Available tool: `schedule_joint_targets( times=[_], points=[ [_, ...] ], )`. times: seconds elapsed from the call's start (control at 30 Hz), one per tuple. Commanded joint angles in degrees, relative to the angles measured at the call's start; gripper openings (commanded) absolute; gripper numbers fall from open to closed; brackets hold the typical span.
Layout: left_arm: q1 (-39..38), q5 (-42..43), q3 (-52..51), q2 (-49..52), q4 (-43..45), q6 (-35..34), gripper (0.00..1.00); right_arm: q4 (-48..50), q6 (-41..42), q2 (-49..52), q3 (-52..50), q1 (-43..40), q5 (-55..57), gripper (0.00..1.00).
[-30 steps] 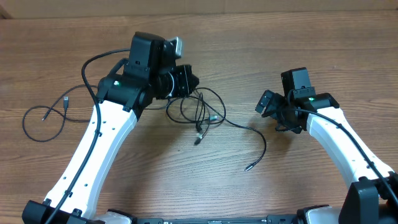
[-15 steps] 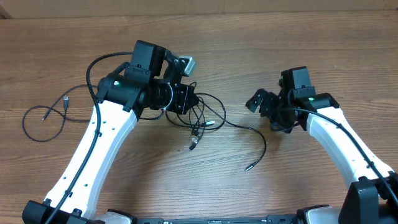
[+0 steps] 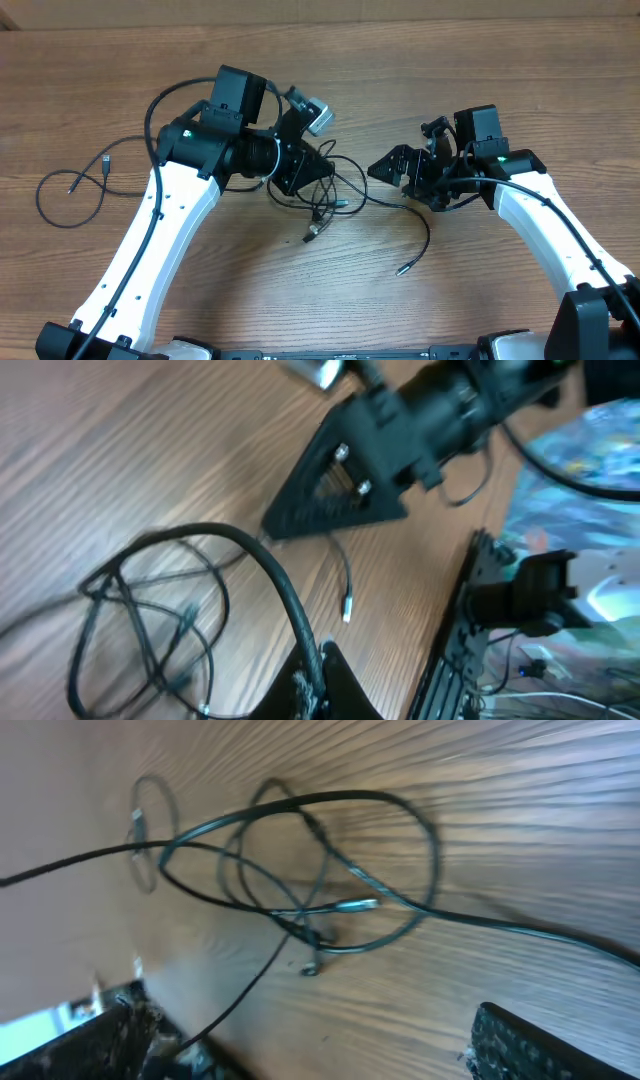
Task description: Untangle cables
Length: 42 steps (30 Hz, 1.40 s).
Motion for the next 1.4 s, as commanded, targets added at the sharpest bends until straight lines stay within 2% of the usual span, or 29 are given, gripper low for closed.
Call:
schedule_joint_targets(
  times=[0.0,0.1,0.33,0.5,0.7,0.87,1.03,1.23,1.37],
  points=[
    [1.27,8.9,1.86,0.04,0.9,2.27,0.04,1.25,-2.34,1.31,-0.61,1.09,-3.32,1.0],
    [1.84,14.99,3.96,0.04,0.94,2.29,0.04,3.02,-2.27,2.23,-1.44,2.21,-2.97,1.0],
    [2.16,22.93,9.99,0.04,0.92,-0.07,0.04,7.69,-1.75,3.48,-2.27,6.29,-1.86,1.0],
    [2.16,29.16,12.81,0.04,0.92,-0.11,0.04,7.54,5.4,3.52,-2.27,10.4,11.58,1.0],
    [2.49,29.51,13.09,0.04,0.17,-1.14,0.04,1.7,10.08,3.52,-2.27,12.2,28.76,1.0],
    [4.42,29.53,13.09,0.04,0.07,-1.64,0.04,-3.13,10.14,3.52,-2.27,10.51,36.17,1.0],
    [8.55,32.7,13.09,0.04,0.31,-4.13,0.04,-5.92,12.46,3.52,-2.27,7.76,39.93,1.0],
    [16.59,46.58,13.09,0.04,1.14,-4.13,0.04,-6.69,12.46,3.52,-2.27,6.1,43.34,1.0],
    [22.25,46.58,13.09,0.04,0.46,-6.56,0.04,-7.61,12.61,3.52,-2.27,5.25,45.81,1.0]
  ],
)
